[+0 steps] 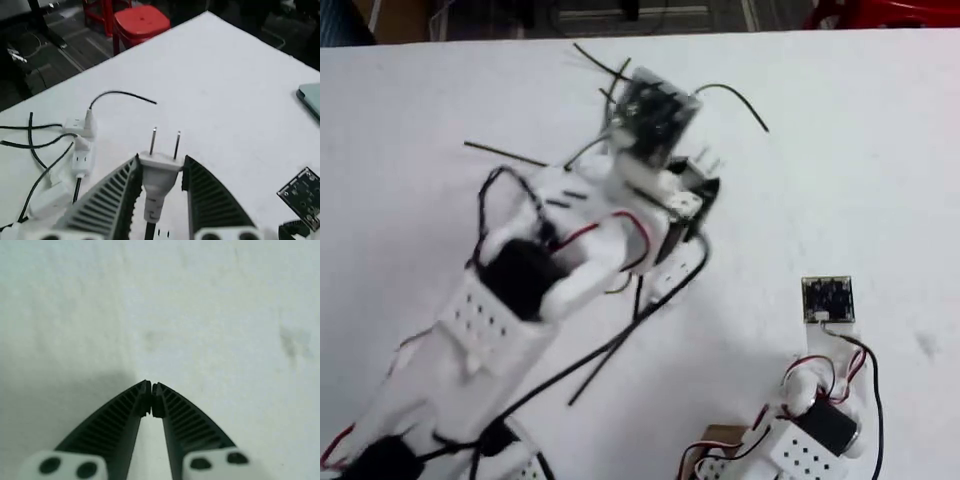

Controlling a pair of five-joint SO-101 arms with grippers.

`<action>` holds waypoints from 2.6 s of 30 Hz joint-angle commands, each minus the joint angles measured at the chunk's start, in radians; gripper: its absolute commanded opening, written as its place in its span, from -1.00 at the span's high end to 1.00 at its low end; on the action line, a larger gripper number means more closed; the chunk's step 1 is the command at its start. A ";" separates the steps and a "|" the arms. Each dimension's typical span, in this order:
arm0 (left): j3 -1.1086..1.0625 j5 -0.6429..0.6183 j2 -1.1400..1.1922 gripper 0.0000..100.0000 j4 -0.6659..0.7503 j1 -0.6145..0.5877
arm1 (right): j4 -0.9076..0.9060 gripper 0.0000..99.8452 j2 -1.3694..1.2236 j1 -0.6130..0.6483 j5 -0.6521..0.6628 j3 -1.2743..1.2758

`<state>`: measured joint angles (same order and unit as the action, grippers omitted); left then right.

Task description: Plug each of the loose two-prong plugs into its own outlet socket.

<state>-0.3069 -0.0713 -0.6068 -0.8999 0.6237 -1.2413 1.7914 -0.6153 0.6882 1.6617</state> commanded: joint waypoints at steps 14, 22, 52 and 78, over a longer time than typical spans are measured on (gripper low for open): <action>-0.896 -0.012 -0.588 0.95 1.060 -0.012 | 0.018 0.96 0.008 0.010 -0.009 -0.272; -1.007 -0.041 -0.740 0.95 1.145 -0.008 | 0.044 0.96 0.005 0.168 -0.020 -0.638; -1.281 -0.434 -0.892 0.95 1.387 0.079 | -0.335 0.96 -1.075 1.296 -0.595 -1.953; -1.284 -0.439 -0.892 0.95 1.390 0.074 | -0.222 0.96 -1.466 0.812 -0.417 -2.016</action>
<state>-1.6034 -0.5025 -1.4937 0.4687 0.6882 -1.4929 0.3261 0.2578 0.2386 -0.3284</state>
